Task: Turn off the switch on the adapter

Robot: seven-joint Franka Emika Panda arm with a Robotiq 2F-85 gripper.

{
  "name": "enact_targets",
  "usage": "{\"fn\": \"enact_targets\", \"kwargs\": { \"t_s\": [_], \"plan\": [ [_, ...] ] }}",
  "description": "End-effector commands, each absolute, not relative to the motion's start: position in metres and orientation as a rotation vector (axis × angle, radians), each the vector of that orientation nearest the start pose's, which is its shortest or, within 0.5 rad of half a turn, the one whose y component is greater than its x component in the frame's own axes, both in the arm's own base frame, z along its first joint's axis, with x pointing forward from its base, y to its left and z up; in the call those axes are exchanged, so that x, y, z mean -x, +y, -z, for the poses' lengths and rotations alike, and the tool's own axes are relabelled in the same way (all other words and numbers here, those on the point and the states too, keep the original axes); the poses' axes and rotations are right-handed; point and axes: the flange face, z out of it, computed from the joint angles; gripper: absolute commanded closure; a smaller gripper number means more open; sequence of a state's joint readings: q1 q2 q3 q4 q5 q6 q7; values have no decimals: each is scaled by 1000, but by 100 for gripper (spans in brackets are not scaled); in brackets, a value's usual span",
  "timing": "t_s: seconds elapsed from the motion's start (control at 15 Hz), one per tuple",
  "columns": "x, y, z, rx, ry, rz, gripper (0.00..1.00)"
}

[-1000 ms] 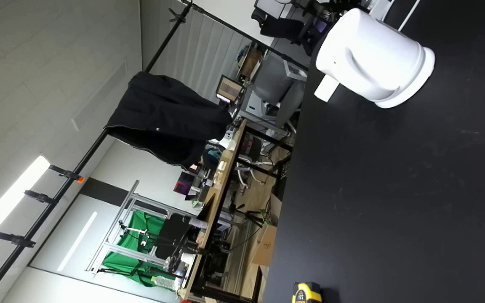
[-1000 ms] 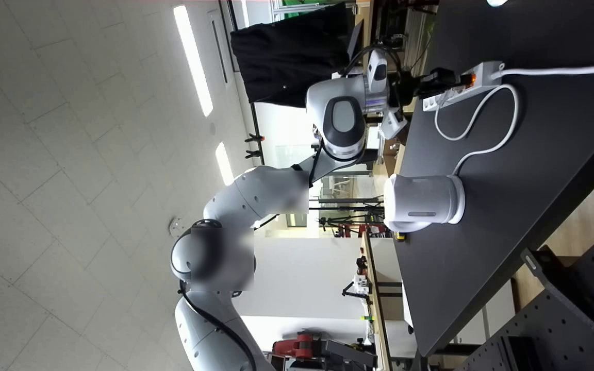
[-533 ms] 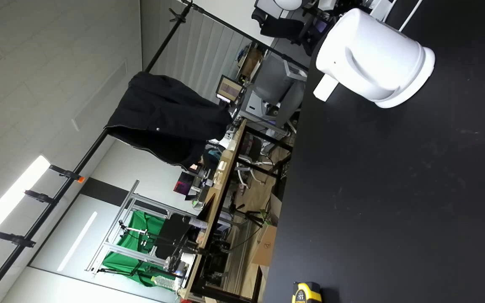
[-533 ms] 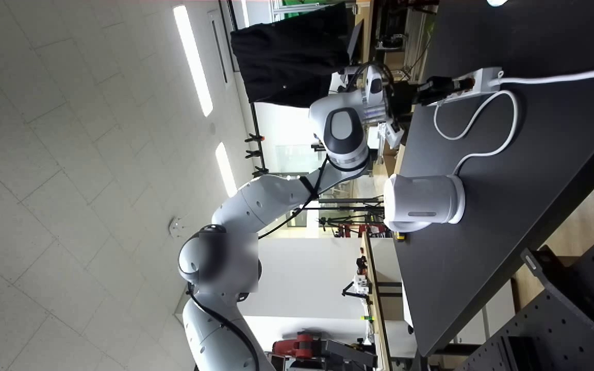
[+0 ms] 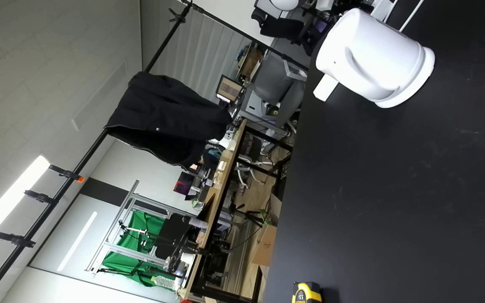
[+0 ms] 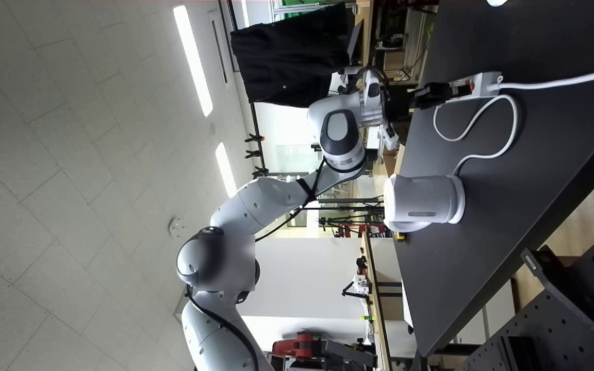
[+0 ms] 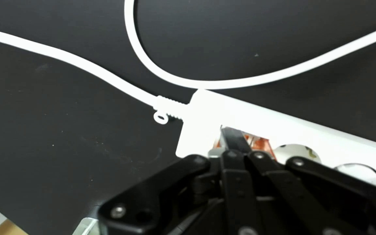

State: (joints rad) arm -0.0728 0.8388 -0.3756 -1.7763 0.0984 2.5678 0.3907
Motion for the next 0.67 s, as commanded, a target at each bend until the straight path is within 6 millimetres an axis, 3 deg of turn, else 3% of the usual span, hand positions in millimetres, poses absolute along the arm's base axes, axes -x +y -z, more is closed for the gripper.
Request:
{"fn": "enact_targets", "kwargs": {
  "t_s": [0.0, 0.2, 0.4, 0.47, 0.6],
  "plan": [
    [-585, -268, -177, 3062, 1299, -56, 100],
    [-581, -265, -228, 3075, 1267, -109, 100],
    [-576, -258, -261, 3106, 1227, -182, 100],
    [-573, -255, -267, 3108, 1232, -220, 83],
    [-565, -250, -275, 3142, 1192, -300, 67]
  ]
}}
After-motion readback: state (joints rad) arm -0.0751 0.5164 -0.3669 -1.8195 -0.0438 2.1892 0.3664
